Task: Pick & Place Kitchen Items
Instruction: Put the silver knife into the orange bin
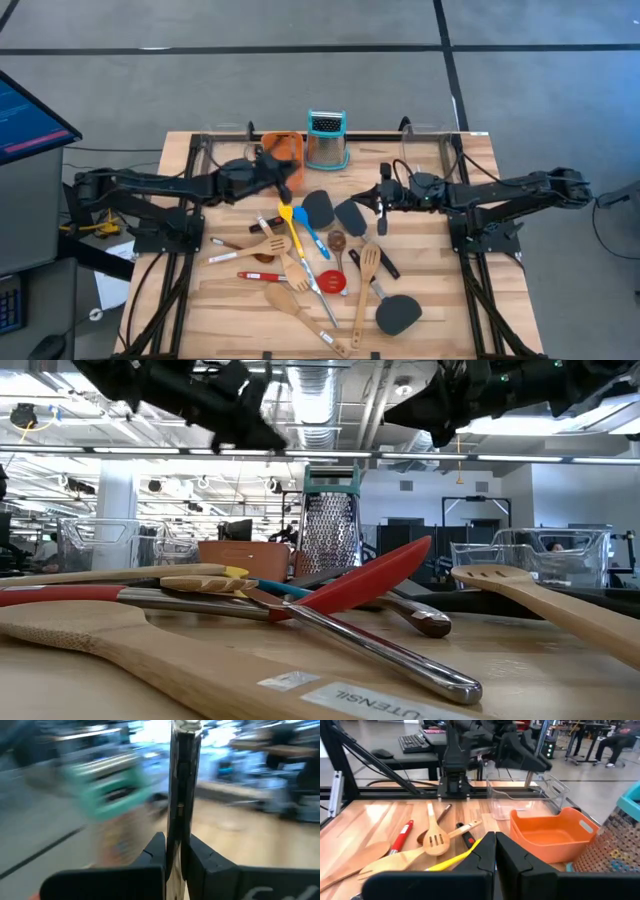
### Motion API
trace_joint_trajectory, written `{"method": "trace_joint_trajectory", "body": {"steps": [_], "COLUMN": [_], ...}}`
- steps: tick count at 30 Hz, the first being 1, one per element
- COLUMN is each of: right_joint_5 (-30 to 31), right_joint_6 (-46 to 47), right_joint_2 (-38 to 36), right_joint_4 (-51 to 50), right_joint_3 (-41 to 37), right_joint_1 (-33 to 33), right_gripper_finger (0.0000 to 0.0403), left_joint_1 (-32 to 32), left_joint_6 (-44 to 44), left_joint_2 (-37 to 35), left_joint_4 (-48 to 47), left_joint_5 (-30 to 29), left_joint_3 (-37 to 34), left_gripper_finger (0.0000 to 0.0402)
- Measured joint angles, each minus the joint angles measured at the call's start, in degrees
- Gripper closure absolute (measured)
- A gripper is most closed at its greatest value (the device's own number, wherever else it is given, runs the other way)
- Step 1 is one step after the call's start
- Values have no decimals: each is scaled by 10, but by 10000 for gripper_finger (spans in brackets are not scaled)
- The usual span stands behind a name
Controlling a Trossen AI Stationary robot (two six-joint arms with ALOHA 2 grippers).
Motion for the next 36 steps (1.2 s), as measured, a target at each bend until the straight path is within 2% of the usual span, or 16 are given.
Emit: {"method": "trace_joint_trajectory", "body": {"steps": [2,7,11,17,26,36], "right_joint_5": [1,1,2,3,3,10], "right_joint_6": [0,0,0,0,0,0], "right_joint_2": [0,1,1,1,1,1], "right_joint_4": [-1,-2,-2,-4,-4,-3], "right_joint_3": [0,0,0,0,0,0], "right_joint_1": [-1,-4,-9,-9,-11,-16], "right_gripper_finger": [401,400,401,402,402,402], "left_joint_1": [8,38,67,119,216,240], "left_joint_6": [-9,-34,-64,-88,-152,-161], "left_joint_2": [-17,-17,10,51,95,111], "left_joint_4": [-20,-34,-46,-47,-73,-154], "left_joint_5": [-38,-37,4,23,150,198], "left_joint_3": [-3,-6,-6,-6,-6,9], "left_gripper_finger": [394,394,394,394,394,394]}}
